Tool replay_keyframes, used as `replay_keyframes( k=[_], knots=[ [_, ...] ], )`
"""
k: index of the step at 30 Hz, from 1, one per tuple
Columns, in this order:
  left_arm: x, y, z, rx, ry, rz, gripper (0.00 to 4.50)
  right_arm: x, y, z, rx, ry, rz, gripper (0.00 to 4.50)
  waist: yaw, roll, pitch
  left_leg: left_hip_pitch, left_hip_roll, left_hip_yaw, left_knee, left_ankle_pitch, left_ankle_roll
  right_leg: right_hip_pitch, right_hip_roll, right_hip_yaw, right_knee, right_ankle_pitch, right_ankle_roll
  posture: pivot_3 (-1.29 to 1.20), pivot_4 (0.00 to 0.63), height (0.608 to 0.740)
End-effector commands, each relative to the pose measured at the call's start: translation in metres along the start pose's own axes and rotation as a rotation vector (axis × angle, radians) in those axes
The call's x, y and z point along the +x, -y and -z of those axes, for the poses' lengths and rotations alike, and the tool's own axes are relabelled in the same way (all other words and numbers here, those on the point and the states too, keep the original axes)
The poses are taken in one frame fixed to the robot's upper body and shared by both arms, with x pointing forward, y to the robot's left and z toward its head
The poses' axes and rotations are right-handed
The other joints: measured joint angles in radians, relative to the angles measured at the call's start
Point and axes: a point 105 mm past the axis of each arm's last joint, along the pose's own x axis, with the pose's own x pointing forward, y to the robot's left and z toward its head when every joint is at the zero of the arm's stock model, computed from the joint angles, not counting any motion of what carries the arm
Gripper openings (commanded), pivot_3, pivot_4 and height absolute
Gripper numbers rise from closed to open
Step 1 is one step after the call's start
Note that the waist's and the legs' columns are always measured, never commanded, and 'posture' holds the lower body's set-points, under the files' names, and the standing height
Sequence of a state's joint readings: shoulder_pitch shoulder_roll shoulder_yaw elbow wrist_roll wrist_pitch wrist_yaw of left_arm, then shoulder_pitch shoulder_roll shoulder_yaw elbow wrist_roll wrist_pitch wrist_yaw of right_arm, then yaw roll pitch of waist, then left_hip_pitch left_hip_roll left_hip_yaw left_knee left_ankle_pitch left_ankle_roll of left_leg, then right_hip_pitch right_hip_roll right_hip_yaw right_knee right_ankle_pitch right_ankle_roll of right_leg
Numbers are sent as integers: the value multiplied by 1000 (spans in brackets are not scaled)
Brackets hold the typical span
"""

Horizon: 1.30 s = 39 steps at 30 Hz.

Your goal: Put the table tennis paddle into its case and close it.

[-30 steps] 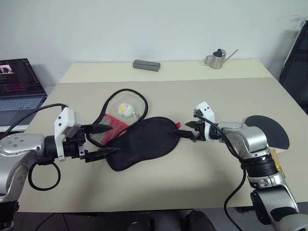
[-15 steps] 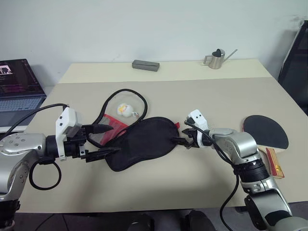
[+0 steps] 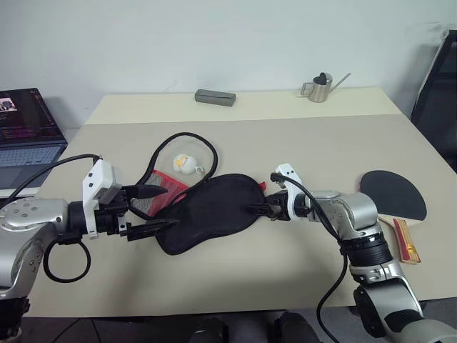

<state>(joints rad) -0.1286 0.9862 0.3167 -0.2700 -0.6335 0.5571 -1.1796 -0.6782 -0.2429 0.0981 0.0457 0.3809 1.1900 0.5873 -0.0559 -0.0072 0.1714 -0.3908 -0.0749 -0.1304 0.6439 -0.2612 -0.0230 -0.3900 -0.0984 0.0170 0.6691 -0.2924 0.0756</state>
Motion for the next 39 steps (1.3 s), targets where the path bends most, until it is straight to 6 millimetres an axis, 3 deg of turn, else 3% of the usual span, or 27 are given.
replay_keyframes(
  k=[1,10,18,27,39],
  knots=[
    [-5,-2,-10,54,13,-21,4500,4,-8,1,19,-1,-36,3153,0,0,0,0,0,0,0,0,0,0,0,0,1,0,0,0,150,740],
    [-4,0,-9,53,9,-14,4500,3,-1,1,15,-4,-3,30,0,0,0,0,0,0,0,0,0,-5,0,1,8,-1,-1,0,150,740],
    [-1,4,-6,48,5,2,4500,-6,29,-9,-133,-25,112,30,0,0,0,0,0,0,1,0,0,-5,0,1,9,-1,-1,0,150,740],
    [5,11,-7,49,11,46,4500,-24,70,-49,-456,-14,258,30,0,0,0,0,0,1,1,0,0,-5,0,1,10,-1,-1,0,150,740],
    [17,14,-10,54,27,96,4500,-28,93,-103,-1091,-86,412,30,-2,0,0,-1,0,1,1,2,-4,-5,0,1,9,-1,-1,0,150,740]
  ],
)
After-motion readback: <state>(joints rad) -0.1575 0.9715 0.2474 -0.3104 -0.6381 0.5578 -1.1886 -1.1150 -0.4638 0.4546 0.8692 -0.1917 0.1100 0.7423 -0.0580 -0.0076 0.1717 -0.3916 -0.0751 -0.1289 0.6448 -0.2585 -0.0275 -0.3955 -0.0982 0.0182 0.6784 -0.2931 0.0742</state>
